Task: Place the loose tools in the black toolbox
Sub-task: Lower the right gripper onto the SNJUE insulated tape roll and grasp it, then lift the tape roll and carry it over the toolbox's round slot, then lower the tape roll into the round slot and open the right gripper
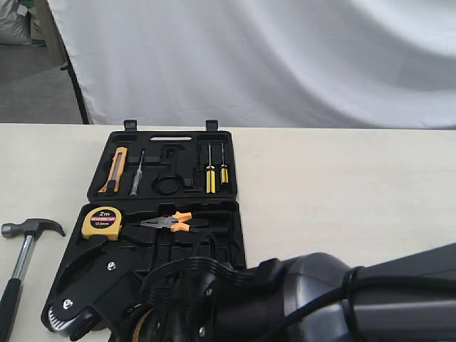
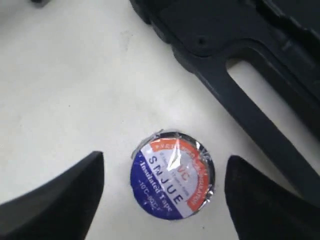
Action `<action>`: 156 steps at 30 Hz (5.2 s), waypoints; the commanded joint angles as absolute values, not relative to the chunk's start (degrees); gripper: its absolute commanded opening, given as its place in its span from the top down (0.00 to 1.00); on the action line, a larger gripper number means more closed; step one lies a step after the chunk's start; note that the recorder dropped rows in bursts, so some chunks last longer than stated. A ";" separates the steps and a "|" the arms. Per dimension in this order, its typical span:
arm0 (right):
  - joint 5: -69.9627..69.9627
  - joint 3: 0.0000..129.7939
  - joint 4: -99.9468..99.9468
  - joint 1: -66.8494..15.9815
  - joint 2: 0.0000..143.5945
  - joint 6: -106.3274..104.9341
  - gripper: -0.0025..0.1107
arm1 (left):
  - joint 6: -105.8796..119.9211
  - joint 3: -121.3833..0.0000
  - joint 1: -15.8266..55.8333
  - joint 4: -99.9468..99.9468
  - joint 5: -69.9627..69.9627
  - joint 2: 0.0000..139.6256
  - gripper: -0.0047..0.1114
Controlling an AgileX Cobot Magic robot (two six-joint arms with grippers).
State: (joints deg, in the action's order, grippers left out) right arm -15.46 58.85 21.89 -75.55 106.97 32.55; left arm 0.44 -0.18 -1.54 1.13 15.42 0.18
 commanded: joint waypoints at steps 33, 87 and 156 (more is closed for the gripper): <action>-18.08 60.50 28.17 -68.36 92.44 29.10 0.98 | 0.00 0.00 -1.74 1.91 15.41 0.00 0.95; -30.54 109.25 27.09 -51.98 139.08 33.05 0.98 | 0.00 0.00 -1.74 1.77 15.41 0.00 0.95; -17.12 109.36 26.25 -49.38 138.75 29.65 0.98 | 0.00 0.00 -1.74 1.70 15.41 0.00 0.95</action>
